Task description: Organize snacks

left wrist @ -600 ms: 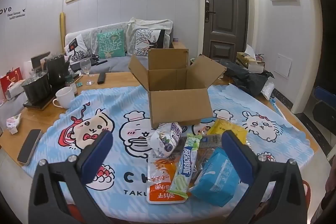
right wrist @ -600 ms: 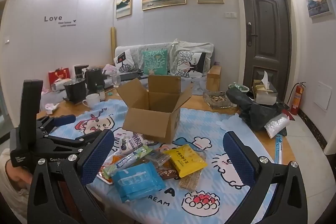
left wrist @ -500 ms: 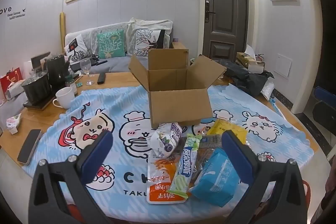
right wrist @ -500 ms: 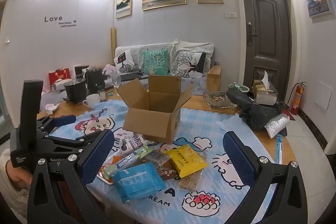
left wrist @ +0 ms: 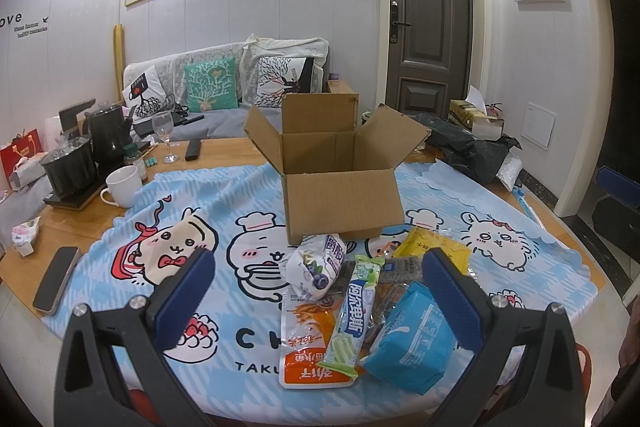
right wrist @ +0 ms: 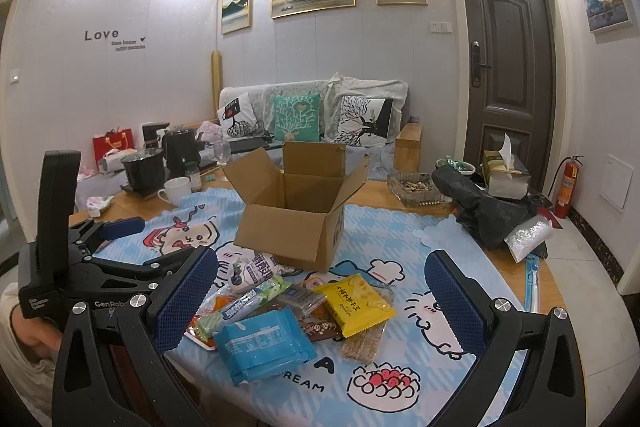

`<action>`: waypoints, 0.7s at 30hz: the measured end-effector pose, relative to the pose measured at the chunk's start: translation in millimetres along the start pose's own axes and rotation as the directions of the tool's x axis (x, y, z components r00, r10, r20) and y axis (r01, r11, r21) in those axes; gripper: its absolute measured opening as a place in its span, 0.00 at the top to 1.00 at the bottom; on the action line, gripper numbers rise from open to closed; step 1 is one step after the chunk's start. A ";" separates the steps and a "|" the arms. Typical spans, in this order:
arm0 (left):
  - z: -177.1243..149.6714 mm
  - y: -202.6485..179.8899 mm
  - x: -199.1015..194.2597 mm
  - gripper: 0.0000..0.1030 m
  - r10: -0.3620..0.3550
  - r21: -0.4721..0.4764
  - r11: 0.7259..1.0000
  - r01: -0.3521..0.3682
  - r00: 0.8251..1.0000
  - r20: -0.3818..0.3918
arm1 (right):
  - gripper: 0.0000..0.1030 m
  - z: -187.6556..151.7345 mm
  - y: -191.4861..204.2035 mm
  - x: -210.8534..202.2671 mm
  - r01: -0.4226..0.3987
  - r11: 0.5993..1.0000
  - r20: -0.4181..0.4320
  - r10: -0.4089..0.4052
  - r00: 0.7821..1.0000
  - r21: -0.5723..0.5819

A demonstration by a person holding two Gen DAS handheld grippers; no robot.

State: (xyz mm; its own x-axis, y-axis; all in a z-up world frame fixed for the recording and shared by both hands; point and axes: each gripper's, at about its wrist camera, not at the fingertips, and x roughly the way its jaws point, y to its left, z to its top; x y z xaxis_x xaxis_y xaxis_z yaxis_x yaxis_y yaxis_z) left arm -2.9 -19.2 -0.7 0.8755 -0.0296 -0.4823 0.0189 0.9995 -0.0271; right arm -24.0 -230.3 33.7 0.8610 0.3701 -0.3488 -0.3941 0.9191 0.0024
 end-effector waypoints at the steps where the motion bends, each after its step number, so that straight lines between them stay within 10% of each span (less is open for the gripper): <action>1: -0.1 -0.2 0.1 0.00 0.001 0.000 1.000 -0.001 1.000 0.000 | 0.00 0.0 0.2 0.0 0.000 1.000 -0.001 0.000 1.000 -0.001; 21: -9.4 11.1 22.4 0.00 -0.004 -0.008 1.000 0.003 0.999 -0.048 | 0.00 -19.2 13.0 32.4 0.046 0.999 -0.096 -0.047 0.994 -0.014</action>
State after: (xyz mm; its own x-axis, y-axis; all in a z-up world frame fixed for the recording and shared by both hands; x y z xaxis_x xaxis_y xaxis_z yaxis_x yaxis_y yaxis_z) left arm 12.4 -8.9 -20.0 0.8511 -0.0341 -0.5239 0.0178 0.9992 -0.0361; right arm -7.4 -209.0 4.4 0.8437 0.3114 -0.4372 -0.3586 0.9331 -0.0273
